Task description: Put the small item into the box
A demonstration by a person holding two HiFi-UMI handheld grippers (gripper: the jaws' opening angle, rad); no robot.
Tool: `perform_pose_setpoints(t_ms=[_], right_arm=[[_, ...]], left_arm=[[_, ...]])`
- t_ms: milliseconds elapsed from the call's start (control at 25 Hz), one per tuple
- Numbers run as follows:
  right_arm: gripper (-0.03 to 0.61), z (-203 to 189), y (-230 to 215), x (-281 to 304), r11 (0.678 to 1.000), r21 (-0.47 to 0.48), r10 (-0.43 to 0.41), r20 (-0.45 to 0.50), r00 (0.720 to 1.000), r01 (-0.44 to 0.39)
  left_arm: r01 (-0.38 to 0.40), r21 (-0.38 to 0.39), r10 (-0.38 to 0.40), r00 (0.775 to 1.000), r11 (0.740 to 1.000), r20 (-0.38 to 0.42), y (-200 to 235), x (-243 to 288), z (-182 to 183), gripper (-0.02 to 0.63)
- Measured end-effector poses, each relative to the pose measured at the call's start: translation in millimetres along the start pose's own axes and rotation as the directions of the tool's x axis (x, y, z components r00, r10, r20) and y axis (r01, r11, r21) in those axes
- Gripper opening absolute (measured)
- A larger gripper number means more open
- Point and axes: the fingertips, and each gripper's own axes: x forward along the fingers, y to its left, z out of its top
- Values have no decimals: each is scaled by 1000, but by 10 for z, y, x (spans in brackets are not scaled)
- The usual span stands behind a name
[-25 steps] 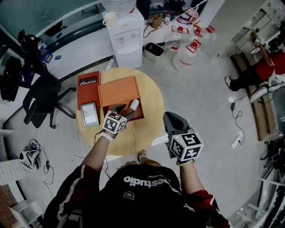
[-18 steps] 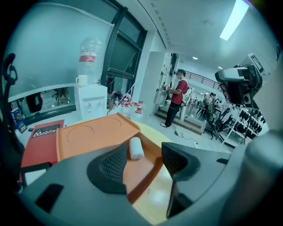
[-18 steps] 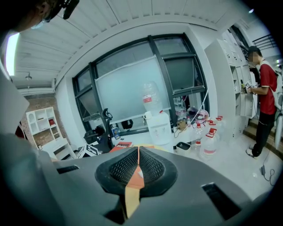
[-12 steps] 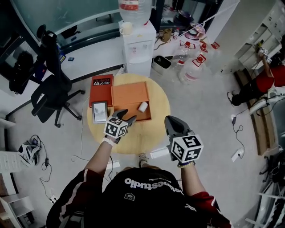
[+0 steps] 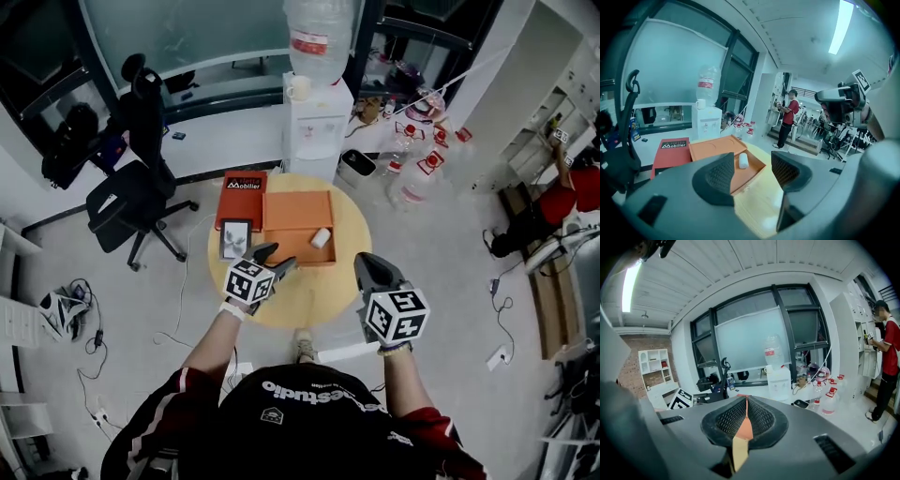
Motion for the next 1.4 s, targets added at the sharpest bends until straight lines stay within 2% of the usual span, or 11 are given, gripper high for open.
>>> perform_pose_setpoints(t_ms=[120, 360, 760, 1000, 1400], right_arm=[[35, 11, 84, -41, 1000, -20, -12, 4, 1000, 12], [35, 50, 280, -209, 999, -23, -24, 34, 999, 25], [34, 33, 548, -508, 998, -44, -46, 48, 998, 48], [34, 89, 677, -590, 997, -59, -41, 61, 997, 44], [34, 265, 893, -786, 998, -63, -18, 115, 993, 25]], left_arm=[[0, 7, -1, 1000, 1000, 28, -65, -217, 70, 262], [-10, -27, 12, 995, 1000, 99, -112, -758, 208, 261], [-41, 46, 30, 975, 998, 219, -313, -1544, 543, 261], [-46, 53, 29, 957, 998, 289, -437, -1863, 780, 259], [-102, 78, 72, 946, 992, 317, -471, -2256, 932, 247]])
